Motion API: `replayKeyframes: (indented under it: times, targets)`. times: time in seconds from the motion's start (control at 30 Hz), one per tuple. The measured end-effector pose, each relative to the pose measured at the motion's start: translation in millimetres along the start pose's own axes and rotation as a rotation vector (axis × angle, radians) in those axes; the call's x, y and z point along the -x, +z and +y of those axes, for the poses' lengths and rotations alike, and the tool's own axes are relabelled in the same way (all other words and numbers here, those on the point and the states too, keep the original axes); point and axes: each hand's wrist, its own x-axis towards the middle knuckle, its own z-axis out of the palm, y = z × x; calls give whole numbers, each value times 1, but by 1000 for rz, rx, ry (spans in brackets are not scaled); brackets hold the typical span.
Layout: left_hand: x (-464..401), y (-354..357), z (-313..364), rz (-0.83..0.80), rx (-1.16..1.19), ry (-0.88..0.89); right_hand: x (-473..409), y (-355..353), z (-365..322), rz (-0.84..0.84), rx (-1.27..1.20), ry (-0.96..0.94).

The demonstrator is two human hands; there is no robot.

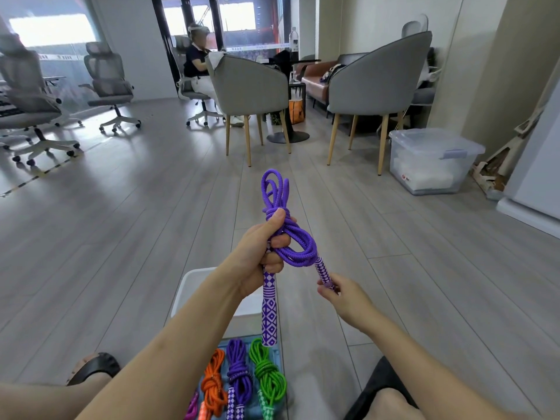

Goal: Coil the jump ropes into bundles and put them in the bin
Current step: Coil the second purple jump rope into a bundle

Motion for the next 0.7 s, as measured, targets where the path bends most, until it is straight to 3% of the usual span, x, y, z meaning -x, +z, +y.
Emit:
replayKeyframes:
  times: [0.13,0.2,0.33,0.7]
  targets:
    - [1,3,-2,-12,25,-22,-1,-2,-4,164,-153,90]
    - [1,4,-5,-7,21,-31,-1,-8,-20,214,-408,186]
    - [-2,3,-11,-6,31,-21,0,-15,-56,145,-799,282]
    - [-10,0,-14,52,-31,95,6,-25,-99,-135,-1276,192]
